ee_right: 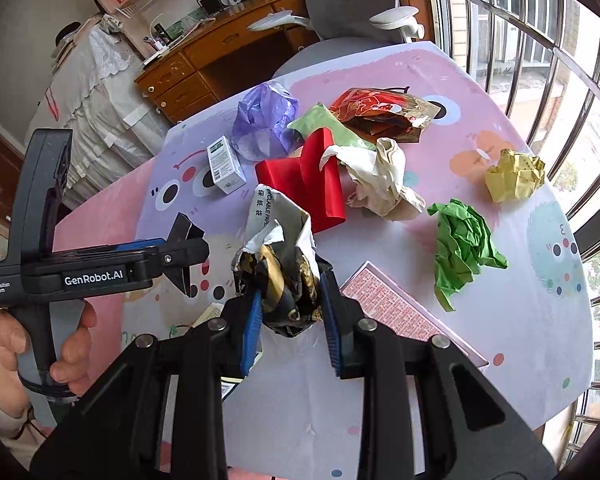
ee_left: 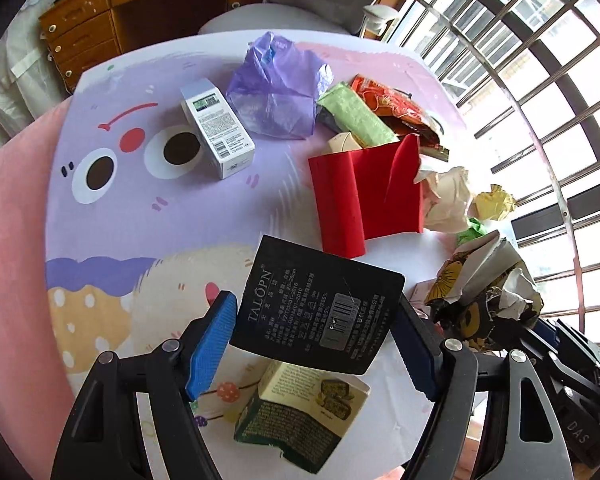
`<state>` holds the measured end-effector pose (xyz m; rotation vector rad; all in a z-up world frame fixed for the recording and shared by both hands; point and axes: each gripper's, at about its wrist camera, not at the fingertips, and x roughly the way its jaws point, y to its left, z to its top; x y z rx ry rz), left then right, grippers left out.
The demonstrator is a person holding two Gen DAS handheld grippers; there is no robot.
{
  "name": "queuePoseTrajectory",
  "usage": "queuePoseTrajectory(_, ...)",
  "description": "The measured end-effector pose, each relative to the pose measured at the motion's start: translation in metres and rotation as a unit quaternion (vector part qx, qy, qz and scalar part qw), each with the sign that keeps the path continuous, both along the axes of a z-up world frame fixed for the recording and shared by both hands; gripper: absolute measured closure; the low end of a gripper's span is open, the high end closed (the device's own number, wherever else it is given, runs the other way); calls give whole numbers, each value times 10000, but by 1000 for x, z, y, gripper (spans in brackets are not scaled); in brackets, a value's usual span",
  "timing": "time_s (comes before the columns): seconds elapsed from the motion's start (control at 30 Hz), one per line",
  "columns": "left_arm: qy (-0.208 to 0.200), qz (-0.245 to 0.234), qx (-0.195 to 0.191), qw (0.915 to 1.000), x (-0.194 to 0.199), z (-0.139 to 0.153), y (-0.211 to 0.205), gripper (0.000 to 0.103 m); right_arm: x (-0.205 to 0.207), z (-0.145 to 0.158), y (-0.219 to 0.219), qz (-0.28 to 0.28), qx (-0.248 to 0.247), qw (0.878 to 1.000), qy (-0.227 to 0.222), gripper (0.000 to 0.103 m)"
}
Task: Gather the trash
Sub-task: 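Lift the wrapper and black card and carry both toward the bin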
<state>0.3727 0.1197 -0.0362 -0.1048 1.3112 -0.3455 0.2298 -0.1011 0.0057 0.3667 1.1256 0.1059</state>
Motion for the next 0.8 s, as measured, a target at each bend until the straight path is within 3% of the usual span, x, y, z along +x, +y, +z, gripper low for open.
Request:
queuePoseTrajectory(0.23, -451, 213, 105, 9987, -94, 58, -9, 26, -65, 32, -1, 683, 100, 9975, -130, 79)
queuePoseTrajectory(0.4, -815, 409, 289, 9954, -180, 76, -40, 26, -123, 41, -9, 1404, -75, 9899, -174, 79)
queuePoseTrajectory(0.6, -976, 696, 321, 9923, -272, 73, -84, 26, -197, 36, -33, 1857, -150, 9824, -165, 79)
queuePoseTrajectory(0.8, -778, 709, 504, 9932, -343, 53, -122, 26, -257, 9, -61, 1853, -74, 9822, 293, 79)
